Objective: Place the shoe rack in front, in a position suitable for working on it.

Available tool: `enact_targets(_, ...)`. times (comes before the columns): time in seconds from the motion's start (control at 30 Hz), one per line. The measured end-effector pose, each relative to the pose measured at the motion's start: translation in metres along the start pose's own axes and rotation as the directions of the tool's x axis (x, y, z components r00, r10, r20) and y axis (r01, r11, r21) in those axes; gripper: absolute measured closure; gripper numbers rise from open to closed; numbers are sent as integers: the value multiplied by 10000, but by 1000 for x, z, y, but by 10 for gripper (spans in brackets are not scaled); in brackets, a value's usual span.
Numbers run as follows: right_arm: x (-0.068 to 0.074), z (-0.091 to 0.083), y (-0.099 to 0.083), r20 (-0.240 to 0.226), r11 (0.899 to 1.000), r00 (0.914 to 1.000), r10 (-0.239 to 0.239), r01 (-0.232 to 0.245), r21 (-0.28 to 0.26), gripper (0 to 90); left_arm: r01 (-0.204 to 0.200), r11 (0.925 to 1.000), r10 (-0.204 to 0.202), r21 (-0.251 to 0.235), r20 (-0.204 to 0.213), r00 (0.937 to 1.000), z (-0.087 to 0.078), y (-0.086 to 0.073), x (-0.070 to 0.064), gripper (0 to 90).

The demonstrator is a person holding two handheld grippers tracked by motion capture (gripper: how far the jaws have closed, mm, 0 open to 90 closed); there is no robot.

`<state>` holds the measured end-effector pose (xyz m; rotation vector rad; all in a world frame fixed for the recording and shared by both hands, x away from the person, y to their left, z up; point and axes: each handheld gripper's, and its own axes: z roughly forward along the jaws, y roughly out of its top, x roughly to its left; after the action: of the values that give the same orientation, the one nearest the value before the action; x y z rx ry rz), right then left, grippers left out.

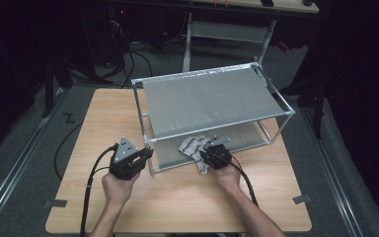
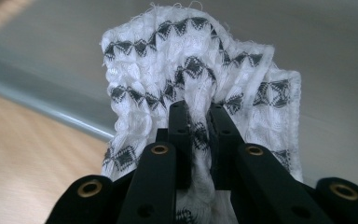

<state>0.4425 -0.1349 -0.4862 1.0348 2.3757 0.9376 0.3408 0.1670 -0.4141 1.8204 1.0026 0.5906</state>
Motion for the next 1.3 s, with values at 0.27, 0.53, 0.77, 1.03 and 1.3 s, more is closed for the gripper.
enact_targets(0.27,-33,-8,-9,763,9999,9970,163,-167,44,828,3,10000,-3,-29,61,10000,-1,-1,1,813)
enact_targets(0.53,-38,-9,-12,778,9992,9962,389,-391,11,830,-21,10000,21,-38,49,10000,-1,-1,0,814)
enact_targets(0.77,-61,-15,-21,983,9950,9902,994,-984,-142,828,23,10000,-23,-68,-26,10000,-5,-3,1,814)
enact_targets(1.03,-95,-29,-34,2156,9903,9668,1375,-1388,-90,827,70,9999,-70,-99,20,10000,-9,-6,1,813)
enact_targets(1.3,-122,-38,-48,3196,9788,9266,1983,-2040,-159,823,64,9991,-72,-425,-192,9998,-11,-11,1,815)
